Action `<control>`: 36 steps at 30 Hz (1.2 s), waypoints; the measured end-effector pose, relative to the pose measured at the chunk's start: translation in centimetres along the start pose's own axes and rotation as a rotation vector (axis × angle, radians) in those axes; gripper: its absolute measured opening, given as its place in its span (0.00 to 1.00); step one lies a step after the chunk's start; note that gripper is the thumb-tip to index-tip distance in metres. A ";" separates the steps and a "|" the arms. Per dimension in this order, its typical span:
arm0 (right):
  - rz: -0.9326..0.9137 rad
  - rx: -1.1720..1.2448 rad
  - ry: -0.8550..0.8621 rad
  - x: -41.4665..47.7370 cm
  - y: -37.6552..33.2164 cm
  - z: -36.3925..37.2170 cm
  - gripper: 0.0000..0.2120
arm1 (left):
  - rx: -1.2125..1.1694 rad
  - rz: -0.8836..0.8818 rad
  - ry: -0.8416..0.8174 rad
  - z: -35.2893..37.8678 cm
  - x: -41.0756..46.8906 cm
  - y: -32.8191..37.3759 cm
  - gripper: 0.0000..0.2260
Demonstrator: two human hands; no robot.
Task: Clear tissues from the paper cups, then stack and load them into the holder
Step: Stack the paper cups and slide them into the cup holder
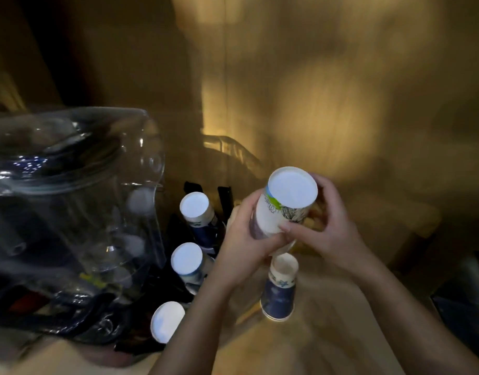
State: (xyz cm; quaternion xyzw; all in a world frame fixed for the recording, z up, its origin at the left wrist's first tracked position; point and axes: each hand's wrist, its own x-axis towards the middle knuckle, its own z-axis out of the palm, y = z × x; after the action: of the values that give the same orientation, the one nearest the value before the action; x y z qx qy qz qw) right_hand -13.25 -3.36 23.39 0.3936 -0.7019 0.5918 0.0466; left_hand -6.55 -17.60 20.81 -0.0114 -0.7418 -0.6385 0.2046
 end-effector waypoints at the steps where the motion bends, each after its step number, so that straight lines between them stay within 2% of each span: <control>1: -0.028 -0.005 -0.018 0.2 -0.4 0.9 0.33 | 0.022 0.011 0.016 -1.0 -0.4 0.3 0.31; 6: -0.095 -0.008 -0.090 0.8 -1.3 5.5 0.39 | 0.104 -0.024 0.096 -5.6 -2.7 0.9 0.29; 9: -0.131 -0.027 -0.134 1.2 -1.3 8.0 0.34 | 0.150 -0.037 0.154 -7.9 -3.8 0.7 0.31; 12: -0.148 -0.101 -0.091 1.5 -0.9 10.3 0.27 | 0.201 -0.081 0.237 -9.9 -4.2 -0.1 0.35; 14: -0.151 -0.127 -0.065 1.6 -0.5 11.5 0.26 | 0.250 -0.100 0.269 -10.7 -4.4 -0.9 0.34; 17: -0.175 -0.183 -0.079 1.5 0.2 12.8 0.25 | 0.282 -0.120 0.271 -11.0 -4.5 -2.1 0.31; 21: -0.149 -0.263 -0.205 0.7 1.3 13.6 0.25 | 0.420 -0.180 0.253 -11.3 -5.0 -4.0 0.26; 25: -0.120 -0.410 -0.321 -0.3 3.1 13.9 0.20 | 0.569 -0.174 0.239 -11.4 -5.7 -5.4 0.30; 27: -0.051 -0.505 -0.444 -0.8 4.0 14.1 0.17 | 0.717 -0.151 0.217 -11.0 -6.1 -6.0 0.30; 30: -0.002 -0.565 -0.518 -0.9 4.7 14.3 0.18 | 0.973 -0.123 0.211 -10.6 -6.4 -6.7 0.20; 36: -0.064 -0.672 -0.528 -0.1 4.5 14.8 0.18 | 0.985 -0.173 0.203 -10.8 -6.0 -6.4 0.18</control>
State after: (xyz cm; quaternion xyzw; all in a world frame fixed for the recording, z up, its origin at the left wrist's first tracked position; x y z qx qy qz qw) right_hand -9.95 -16.17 15.41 0.5160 -0.8310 0.2075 0.0093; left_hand 0.32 -27.55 13.96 0.2102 -0.9293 -0.2256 0.2032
